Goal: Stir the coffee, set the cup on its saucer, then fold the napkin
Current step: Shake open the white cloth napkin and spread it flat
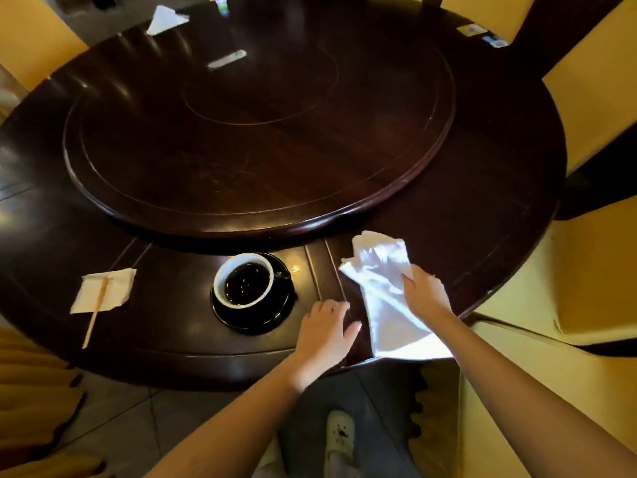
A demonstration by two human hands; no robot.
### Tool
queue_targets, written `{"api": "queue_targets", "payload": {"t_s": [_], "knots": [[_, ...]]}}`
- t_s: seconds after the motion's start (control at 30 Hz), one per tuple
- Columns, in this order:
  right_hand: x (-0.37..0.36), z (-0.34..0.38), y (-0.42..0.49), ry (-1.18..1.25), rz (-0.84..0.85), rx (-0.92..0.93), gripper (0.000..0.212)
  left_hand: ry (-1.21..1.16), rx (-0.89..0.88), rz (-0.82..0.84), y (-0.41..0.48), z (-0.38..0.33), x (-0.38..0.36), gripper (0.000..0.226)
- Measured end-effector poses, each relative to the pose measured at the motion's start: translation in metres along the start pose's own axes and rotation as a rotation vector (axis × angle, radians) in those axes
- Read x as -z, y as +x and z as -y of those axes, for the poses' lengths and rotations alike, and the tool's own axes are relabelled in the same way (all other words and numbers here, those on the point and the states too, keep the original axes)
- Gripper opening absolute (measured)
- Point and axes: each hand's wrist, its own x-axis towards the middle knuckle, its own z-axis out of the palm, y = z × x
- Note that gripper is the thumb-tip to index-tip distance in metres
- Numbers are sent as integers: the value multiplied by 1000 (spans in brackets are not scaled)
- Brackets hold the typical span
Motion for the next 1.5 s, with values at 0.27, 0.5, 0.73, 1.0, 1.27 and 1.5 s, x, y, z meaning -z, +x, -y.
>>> {"api": "queue_targets", "payload": {"t_s": [0.27, 0.5, 0.73, 1.0, 1.27, 1.5], "knots": [[34, 35, -27, 556, 298, 54, 16, -970, 373, -11, 43, -36, 44, 69], [137, 87, -35, 324, 414, 434, 8, -724, -153, 36, 51, -45, 108, 26], [231, 129, -25, 466, -40, 333, 19, -761, -425, -110, 47, -77, 203, 27], [234, 124, 1, 986, -175, 160, 11, -224, -429, 151, 52, -74, 223, 14], [254, 69, 49, 822, 43, 355, 40, -178, -90, 123, 58, -30, 210, 30], [275, 17, 91, 1028, -89, 321, 21, -260, 93, -275, 50, -47, 215, 6]]}}
